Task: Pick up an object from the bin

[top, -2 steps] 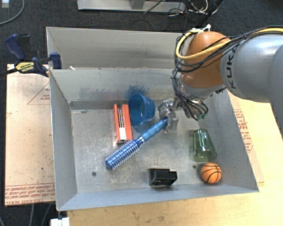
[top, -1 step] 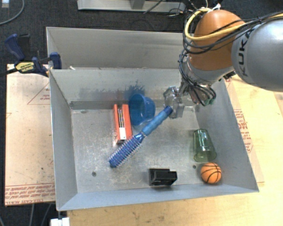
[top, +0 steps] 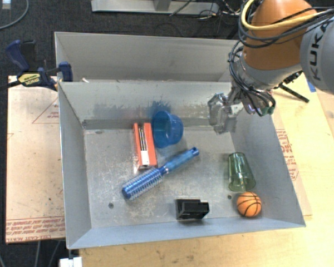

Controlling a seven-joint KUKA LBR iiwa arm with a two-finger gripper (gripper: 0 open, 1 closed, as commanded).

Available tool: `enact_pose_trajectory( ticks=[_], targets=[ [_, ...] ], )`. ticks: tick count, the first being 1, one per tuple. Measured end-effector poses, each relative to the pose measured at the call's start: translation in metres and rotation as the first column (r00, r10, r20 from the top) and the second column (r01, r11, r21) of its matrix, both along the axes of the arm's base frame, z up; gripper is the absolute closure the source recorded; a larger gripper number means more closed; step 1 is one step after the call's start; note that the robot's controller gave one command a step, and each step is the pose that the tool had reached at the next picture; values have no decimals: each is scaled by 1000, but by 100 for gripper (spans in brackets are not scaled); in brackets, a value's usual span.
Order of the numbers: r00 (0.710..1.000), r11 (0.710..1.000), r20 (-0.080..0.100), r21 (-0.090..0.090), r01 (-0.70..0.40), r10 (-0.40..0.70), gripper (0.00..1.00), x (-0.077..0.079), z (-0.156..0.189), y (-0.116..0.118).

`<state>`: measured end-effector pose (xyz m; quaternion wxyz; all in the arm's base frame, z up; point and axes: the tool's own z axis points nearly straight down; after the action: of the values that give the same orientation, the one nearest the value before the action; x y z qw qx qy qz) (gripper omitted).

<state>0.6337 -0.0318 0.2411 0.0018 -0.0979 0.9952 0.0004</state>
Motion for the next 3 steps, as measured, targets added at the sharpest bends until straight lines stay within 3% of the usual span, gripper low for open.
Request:
enact_pose_trajectory(
  ticks=[1,2,3],
  targets=[
    [1000,1000,10,-1,-2,2,100,-1,33,-4],
    [991,991,11,-2,-135,136,100,-16,-10,14],
    [966,966,3,0,-258,258,100,-21,-47,15]
  ],
)
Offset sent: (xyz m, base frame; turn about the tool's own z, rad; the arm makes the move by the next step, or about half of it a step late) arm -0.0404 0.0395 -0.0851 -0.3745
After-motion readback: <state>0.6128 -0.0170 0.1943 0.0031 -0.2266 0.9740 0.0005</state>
